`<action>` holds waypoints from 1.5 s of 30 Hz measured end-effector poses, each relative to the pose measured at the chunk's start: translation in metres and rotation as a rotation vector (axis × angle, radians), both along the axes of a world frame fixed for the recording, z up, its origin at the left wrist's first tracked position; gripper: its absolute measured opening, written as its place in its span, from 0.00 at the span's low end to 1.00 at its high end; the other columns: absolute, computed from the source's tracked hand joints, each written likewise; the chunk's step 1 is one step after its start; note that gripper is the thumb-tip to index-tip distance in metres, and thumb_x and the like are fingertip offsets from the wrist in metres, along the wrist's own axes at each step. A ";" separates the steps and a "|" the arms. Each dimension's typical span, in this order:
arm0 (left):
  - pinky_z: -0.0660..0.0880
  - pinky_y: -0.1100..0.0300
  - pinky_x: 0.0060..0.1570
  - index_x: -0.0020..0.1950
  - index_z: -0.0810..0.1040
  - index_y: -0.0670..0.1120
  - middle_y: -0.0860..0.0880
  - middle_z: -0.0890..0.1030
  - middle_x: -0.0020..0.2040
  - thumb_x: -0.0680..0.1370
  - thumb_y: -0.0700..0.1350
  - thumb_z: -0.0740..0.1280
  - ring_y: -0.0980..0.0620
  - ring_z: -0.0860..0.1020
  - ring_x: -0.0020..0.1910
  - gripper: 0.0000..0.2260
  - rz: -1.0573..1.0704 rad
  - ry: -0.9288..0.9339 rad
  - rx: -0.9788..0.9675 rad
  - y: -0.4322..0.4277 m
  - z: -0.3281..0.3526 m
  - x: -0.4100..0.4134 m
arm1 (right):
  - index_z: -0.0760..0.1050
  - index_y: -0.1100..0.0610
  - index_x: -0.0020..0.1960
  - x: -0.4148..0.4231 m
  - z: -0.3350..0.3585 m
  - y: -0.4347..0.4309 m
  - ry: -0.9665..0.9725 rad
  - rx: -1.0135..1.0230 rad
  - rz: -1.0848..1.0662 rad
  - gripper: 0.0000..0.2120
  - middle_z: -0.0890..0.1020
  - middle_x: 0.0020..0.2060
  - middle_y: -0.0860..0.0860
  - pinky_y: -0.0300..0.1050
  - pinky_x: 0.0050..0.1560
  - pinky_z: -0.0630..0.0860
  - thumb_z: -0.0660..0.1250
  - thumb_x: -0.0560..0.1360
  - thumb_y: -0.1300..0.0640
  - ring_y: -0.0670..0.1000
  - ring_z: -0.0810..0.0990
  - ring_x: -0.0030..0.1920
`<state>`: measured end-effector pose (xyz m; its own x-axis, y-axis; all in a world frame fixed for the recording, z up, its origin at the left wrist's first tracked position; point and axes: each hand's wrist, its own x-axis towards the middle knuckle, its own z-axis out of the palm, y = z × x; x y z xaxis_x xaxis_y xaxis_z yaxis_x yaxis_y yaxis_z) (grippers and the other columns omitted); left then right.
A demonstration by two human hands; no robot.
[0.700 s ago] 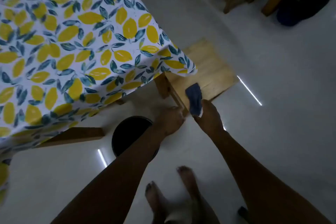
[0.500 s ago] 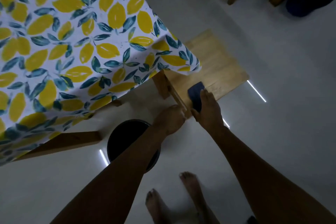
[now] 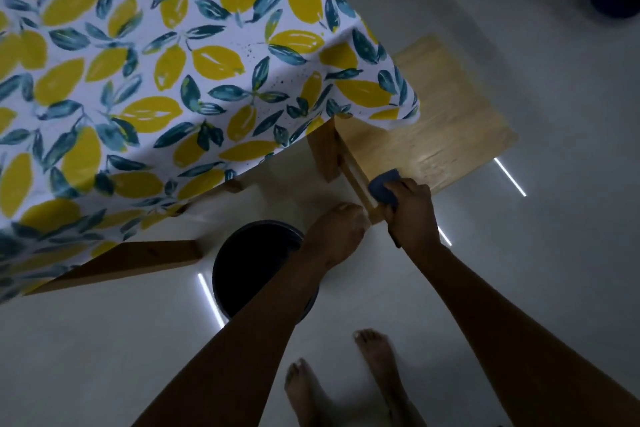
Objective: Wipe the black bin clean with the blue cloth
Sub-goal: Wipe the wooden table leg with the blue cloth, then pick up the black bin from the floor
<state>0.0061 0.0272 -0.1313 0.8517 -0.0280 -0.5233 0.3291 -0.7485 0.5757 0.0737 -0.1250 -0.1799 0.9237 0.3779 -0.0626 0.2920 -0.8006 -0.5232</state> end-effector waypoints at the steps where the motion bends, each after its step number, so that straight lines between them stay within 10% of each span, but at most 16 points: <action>1: 0.67 0.57 0.62 0.70 0.70 0.38 0.39 0.73 0.67 0.81 0.43 0.61 0.42 0.72 0.65 0.18 0.013 -0.005 -0.002 0.004 -0.002 -0.009 | 0.77 0.64 0.59 -0.009 0.002 0.004 -0.003 0.020 0.019 0.22 0.80 0.53 0.63 0.52 0.48 0.76 0.71 0.65 0.71 0.65 0.77 0.47; 20: 0.68 0.58 0.65 0.70 0.71 0.41 0.41 0.74 0.67 0.81 0.47 0.61 0.45 0.73 0.64 0.19 0.157 -0.068 0.075 0.052 -0.194 -0.191 | 0.75 0.65 0.62 -0.186 -0.140 0.055 0.005 0.254 0.042 0.21 0.79 0.57 0.61 0.29 0.60 0.60 0.68 0.69 0.72 0.61 0.76 0.55; 29: 0.75 0.51 0.60 0.65 0.74 0.39 0.40 0.78 0.61 0.78 0.52 0.65 0.43 0.76 0.60 0.22 0.157 0.094 0.201 0.031 -0.258 -0.222 | 0.75 0.64 0.63 -0.204 -0.169 0.057 -0.006 0.284 0.012 0.20 0.78 0.57 0.60 0.34 0.58 0.65 0.67 0.72 0.70 0.57 0.76 0.57; 33: 0.77 0.63 0.33 0.37 0.83 0.44 0.46 0.83 0.34 0.64 0.46 0.76 0.51 0.82 0.33 0.08 0.066 -0.033 0.409 0.031 -0.263 -0.237 | 0.75 0.65 0.62 -0.211 -0.157 0.055 -0.052 0.350 0.011 0.20 0.78 0.55 0.61 0.19 0.55 0.60 0.67 0.70 0.72 0.40 0.68 0.52; 36: 0.72 0.65 0.20 0.34 0.81 0.44 0.48 0.79 0.25 0.64 0.41 0.73 0.51 0.79 0.22 0.02 0.099 -0.164 0.448 0.041 -0.258 -0.241 | 0.74 0.63 0.64 -0.216 -0.157 0.052 0.005 0.337 0.003 0.21 0.77 0.59 0.59 0.32 0.59 0.64 0.67 0.72 0.70 0.51 0.73 0.58; 40: 0.79 0.51 0.41 0.56 0.74 0.43 0.41 0.84 0.44 0.81 0.47 0.60 0.40 0.83 0.42 0.09 0.295 -0.256 0.429 0.073 -0.224 -0.240 | 0.74 0.61 0.65 -0.212 -0.152 0.058 0.039 0.359 -0.030 0.21 0.77 0.59 0.59 0.34 0.56 0.66 0.67 0.73 0.68 0.56 0.75 0.58; 45: 0.77 0.53 0.52 0.56 0.73 0.46 0.45 0.83 0.52 0.82 0.52 0.56 0.45 0.81 0.50 0.13 0.605 -0.297 0.179 0.106 -0.209 -0.261 | 0.73 0.61 0.65 -0.204 -0.146 0.075 0.030 0.406 -0.018 0.20 0.76 0.60 0.58 0.34 0.57 0.65 0.66 0.73 0.68 0.52 0.74 0.57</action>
